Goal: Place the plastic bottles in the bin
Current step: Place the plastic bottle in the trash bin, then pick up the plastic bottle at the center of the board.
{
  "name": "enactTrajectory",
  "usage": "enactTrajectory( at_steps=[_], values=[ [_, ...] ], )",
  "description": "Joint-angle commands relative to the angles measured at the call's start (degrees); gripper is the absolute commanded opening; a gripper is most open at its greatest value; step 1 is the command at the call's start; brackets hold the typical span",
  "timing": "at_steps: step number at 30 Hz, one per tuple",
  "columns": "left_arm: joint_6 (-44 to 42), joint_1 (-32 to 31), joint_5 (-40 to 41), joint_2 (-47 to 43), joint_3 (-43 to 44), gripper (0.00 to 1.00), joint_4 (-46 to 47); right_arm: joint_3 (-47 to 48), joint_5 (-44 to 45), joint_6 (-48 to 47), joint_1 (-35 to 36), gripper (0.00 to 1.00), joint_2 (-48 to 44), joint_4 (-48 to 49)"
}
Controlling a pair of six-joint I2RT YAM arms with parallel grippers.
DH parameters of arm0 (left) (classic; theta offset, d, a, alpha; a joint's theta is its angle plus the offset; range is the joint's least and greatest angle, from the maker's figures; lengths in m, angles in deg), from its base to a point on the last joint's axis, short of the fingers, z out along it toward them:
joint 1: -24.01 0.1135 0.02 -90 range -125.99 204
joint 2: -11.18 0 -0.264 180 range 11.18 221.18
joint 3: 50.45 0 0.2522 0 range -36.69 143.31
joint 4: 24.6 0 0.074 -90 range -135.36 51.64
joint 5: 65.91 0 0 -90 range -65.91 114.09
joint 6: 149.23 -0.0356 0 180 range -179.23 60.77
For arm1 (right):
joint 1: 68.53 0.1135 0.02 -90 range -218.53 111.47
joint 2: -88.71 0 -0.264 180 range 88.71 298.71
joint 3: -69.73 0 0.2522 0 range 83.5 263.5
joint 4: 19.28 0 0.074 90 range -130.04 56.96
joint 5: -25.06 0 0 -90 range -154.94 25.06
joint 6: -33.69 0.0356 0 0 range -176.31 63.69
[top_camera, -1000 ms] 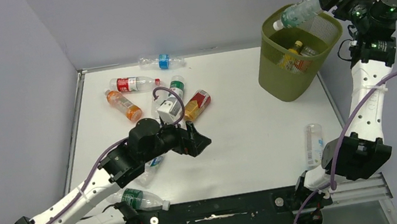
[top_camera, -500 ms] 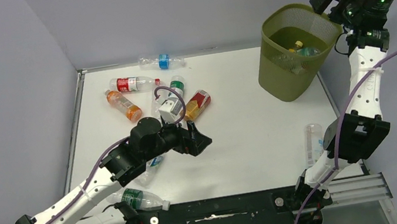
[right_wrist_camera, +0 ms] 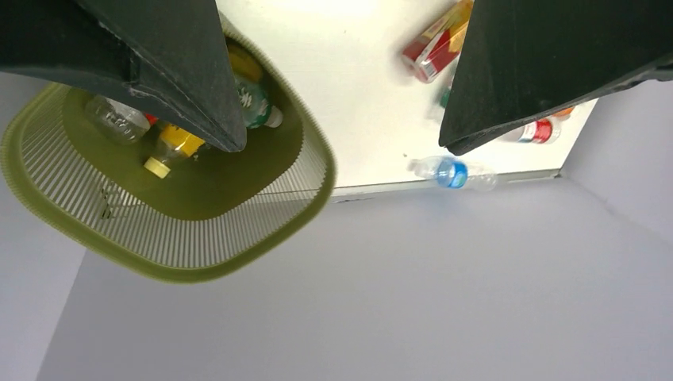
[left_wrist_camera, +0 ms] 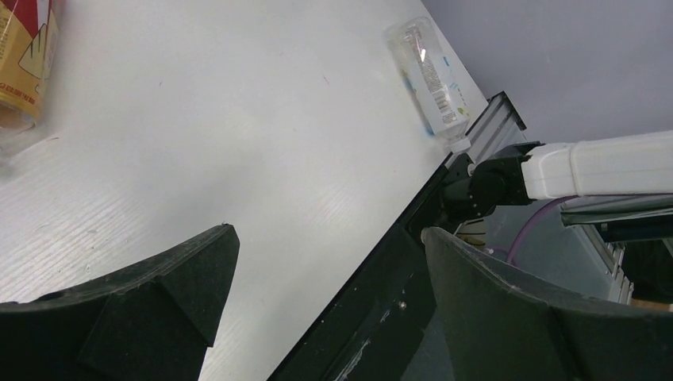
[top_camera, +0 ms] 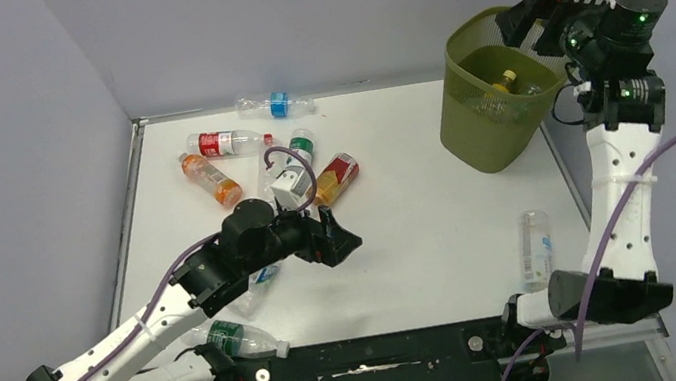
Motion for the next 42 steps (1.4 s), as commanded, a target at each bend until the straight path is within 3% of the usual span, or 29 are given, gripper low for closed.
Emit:
enactTrajectory(
  at_steps=[1, 13, 23, 30, 42],
  values=[
    [-0.29, 0.33, -1.44, -2.17, 1.31, 0.9, 2.17, -3.04, 1.62, -1.46, 2.29, 0.99, -8.26, -3.63],
    [0.5, 0.32, -0.7, -5.11, -1.1, 0.9, 2.38, -16.83, -1.18, -3.81, 3.64, 0.99, -22.32, -16.25],
    [1.24, 0.33, -0.63, -4.56, -2.27, 0.9, 2.06, -37.0, -5.8, -3.23, 4.24, 0.98, -34.83, -18.34],
    [2.79, 0.28, -0.49, -4.17, -3.14, 0.9, 1.56, -45.19, -5.62, -3.01, 4.14, 0.98, -39.89, -19.66],
    [4.05, 0.33, -0.25, 0.29, -2.38, 0.9, 2.35, -47.73, 7.98, -2.55, 4.48, 0.98, -40.91, -24.97]
  ],
)
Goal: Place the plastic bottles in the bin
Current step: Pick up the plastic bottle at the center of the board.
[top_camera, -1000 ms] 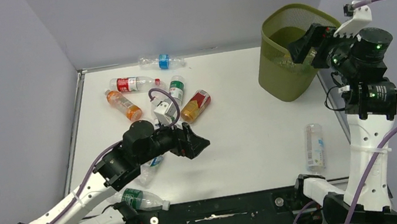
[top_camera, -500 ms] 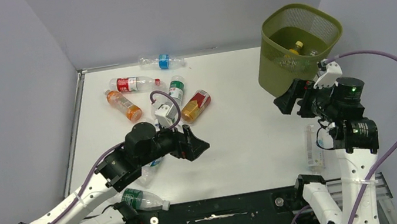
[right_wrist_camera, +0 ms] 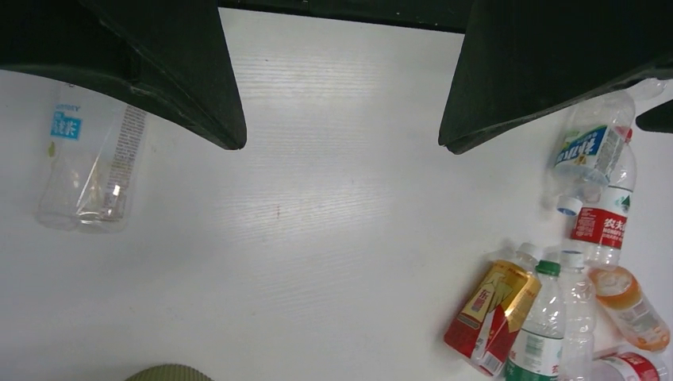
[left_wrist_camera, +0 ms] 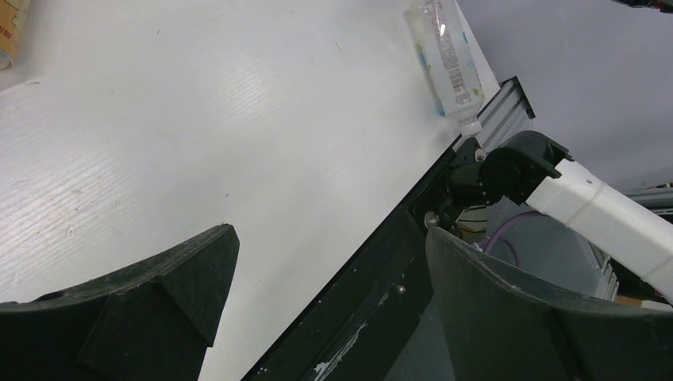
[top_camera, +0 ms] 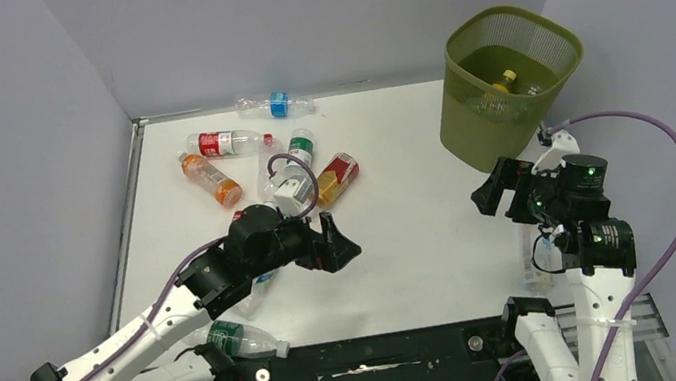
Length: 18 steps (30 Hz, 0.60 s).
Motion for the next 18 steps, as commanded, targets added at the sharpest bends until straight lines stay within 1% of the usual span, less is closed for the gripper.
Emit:
enactTrajectory(
  at_steps=[1, 12, 18],
  values=[
    [0.83, 0.29, 0.2, 1.08, 1.2, 0.9, 2.97, 0.84, 9.0, 1.55, 0.46, 0.98, 0.71, -1.37],
    [0.62, 0.25, -0.62, 1.69, 0.94, 0.9, 3.62, 3.02, 26.74, 7.79, 0.41, 0.98, 7.26, -5.0],
    [0.55, 0.39, -2.22, 3.18, 1.24, 0.9, 2.89, 5.81, 28.18, 7.84, 0.45, 0.98, 14.93, -7.74]
  ],
)
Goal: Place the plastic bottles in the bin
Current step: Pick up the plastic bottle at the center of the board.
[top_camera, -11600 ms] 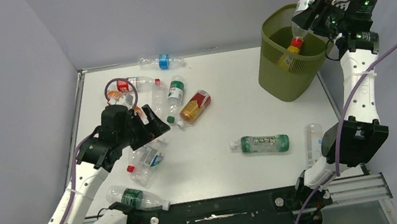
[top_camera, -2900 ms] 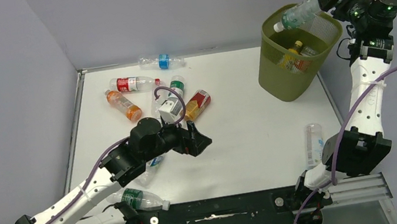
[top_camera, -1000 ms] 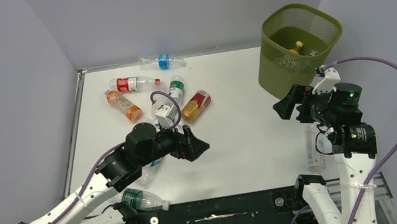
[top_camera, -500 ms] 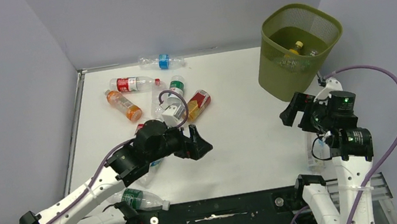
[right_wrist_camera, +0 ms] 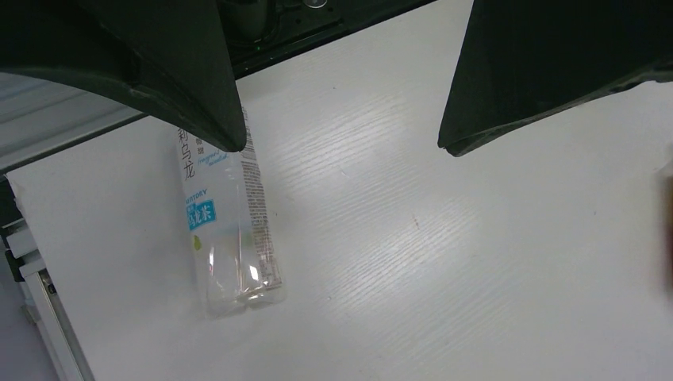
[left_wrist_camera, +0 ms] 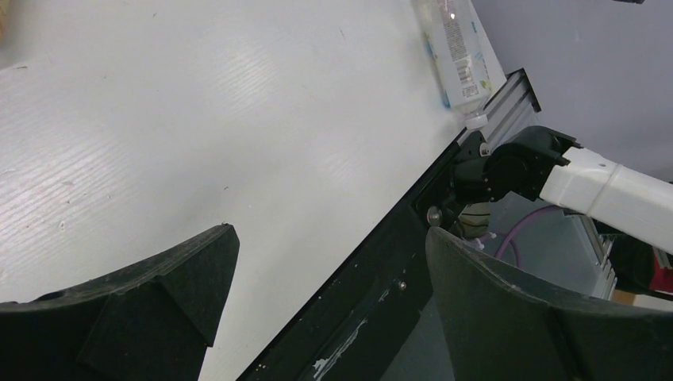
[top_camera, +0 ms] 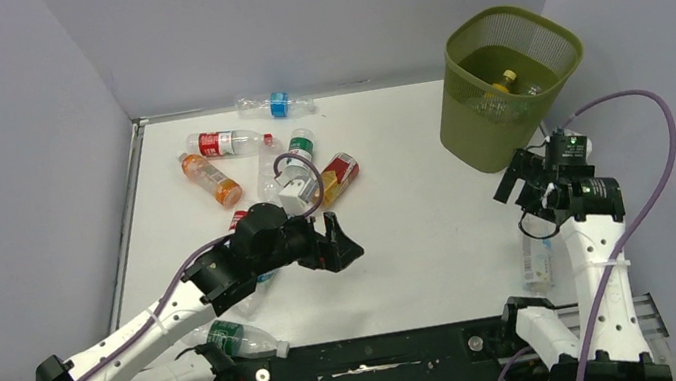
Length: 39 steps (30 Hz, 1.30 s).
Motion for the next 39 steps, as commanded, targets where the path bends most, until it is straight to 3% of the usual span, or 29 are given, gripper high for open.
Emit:
enactTrajectory(
  at_steps=[1, 12, 17, 29, 39],
  values=[
    [-0.35, 0.4, -2.22, 1.32, 1.33, 0.9, 2.8, 5.04, 3.97, 0.74, 0.42, 0.98, 5.01, -2.38],
    [-3.05, 3.48, -10.64, 6.82, 1.21, 0.9, 6.56, 8.79, 4.19, 0.98, -1.04, 0.98, 15.82, -7.25],
    [-2.99, 6.46, -15.13, 7.73, 0.71, 0.9, 9.56, 7.95, 0.77, -0.61, -7.15, 0.98, 19.35, -5.51],
    [-4.79, 15.83, -26.93, 4.47, -2.49, 0.9, 10.46, -6.68, 0.19, 6.02, -8.43, 0.98, 20.13, 4.2],
    [-8.1, 18.32, -28.41, 2.59, -3.09, 0.9, 8.07, -8.3, 6.05, 10.58, -10.53, 0.98, 21.53, 6.65]
  ],
)
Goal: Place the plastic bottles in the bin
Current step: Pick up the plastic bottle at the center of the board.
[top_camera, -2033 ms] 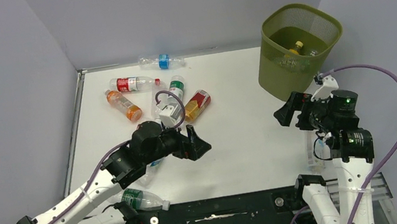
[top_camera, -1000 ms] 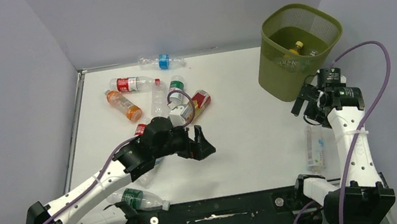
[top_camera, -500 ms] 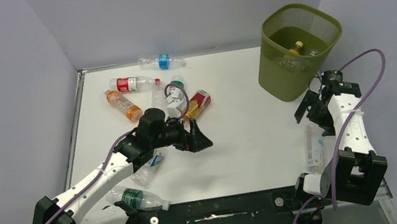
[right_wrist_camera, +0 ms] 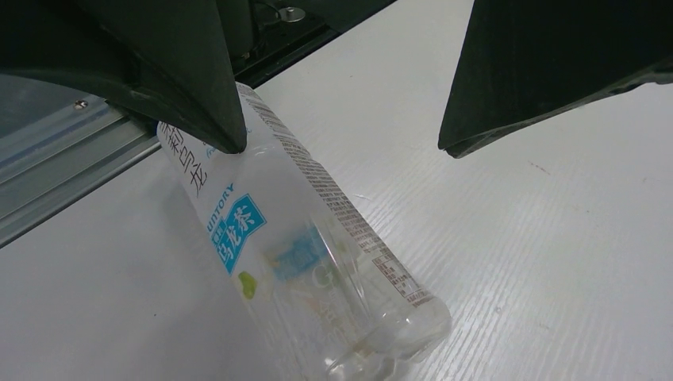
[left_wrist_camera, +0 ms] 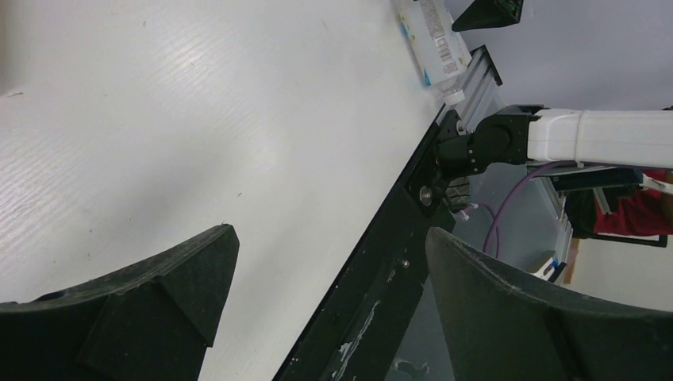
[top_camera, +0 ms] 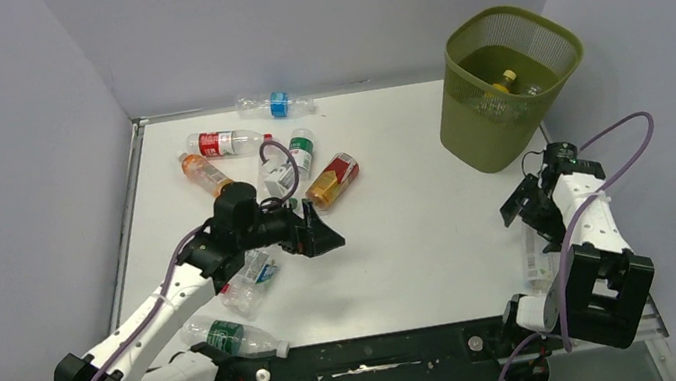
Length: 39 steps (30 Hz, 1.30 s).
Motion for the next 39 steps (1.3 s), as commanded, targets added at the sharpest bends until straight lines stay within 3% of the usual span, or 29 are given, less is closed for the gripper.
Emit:
enactTrajectory(
  at_steps=[1, 24, 39],
  values=[
    [-1.4, 0.29, -2.76, -2.44, -0.44, 0.9, 2.12, 0.87, 4.01, 2.76, -0.82, 0.98, 0.06, 2.75],
    [1.28, 0.62, -2.74, -3.17, 0.01, 0.9, 0.62, 1.46, 5.23, 0.78, -4.55, 0.98, 9.56, 8.73],
    [2.22, 0.65, 3.01, -5.25, 2.36, 0.9, -7.23, -4.9, -2.64, 0.74, -1.72, 0.98, 8.89, 18.12]
  ],
)
